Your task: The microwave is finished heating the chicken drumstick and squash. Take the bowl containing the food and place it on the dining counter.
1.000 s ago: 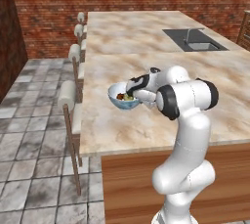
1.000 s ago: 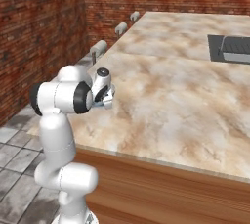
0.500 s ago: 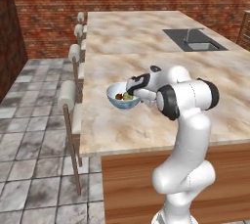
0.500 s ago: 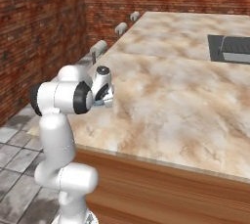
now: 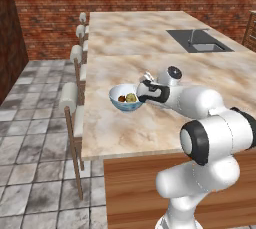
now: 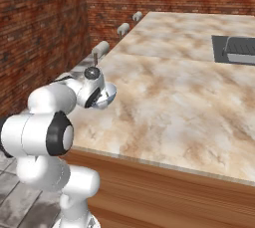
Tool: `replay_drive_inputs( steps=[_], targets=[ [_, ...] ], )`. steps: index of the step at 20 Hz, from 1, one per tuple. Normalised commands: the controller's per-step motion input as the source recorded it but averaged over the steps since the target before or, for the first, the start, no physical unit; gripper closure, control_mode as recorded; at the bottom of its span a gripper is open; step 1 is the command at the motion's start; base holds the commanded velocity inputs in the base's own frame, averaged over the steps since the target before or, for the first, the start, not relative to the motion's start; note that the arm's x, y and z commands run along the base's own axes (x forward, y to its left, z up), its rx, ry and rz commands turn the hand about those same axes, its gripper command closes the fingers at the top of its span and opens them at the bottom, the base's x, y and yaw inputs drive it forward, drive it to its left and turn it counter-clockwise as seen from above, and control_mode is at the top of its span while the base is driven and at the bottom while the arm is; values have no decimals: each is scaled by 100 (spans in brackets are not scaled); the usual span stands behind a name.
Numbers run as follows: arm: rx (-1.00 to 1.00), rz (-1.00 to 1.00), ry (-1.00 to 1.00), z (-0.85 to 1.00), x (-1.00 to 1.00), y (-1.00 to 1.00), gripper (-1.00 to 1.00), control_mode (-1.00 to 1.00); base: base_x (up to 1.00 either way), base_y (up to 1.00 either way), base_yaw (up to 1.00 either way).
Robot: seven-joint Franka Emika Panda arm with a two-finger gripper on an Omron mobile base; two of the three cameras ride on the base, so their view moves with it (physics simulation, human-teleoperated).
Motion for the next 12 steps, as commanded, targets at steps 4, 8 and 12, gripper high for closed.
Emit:
replay_drive_inputs(
  steps=[4,8,12],
  targets=[
    [0,-2,-23,100,-100,14,-100,-100,0,0,0],
    [-4,0,-25,87,-100,33,-100,-100,0,0,0],
    [-6,0,-19,92,-100,41,-100,-100,0,0,0]
  ],
)
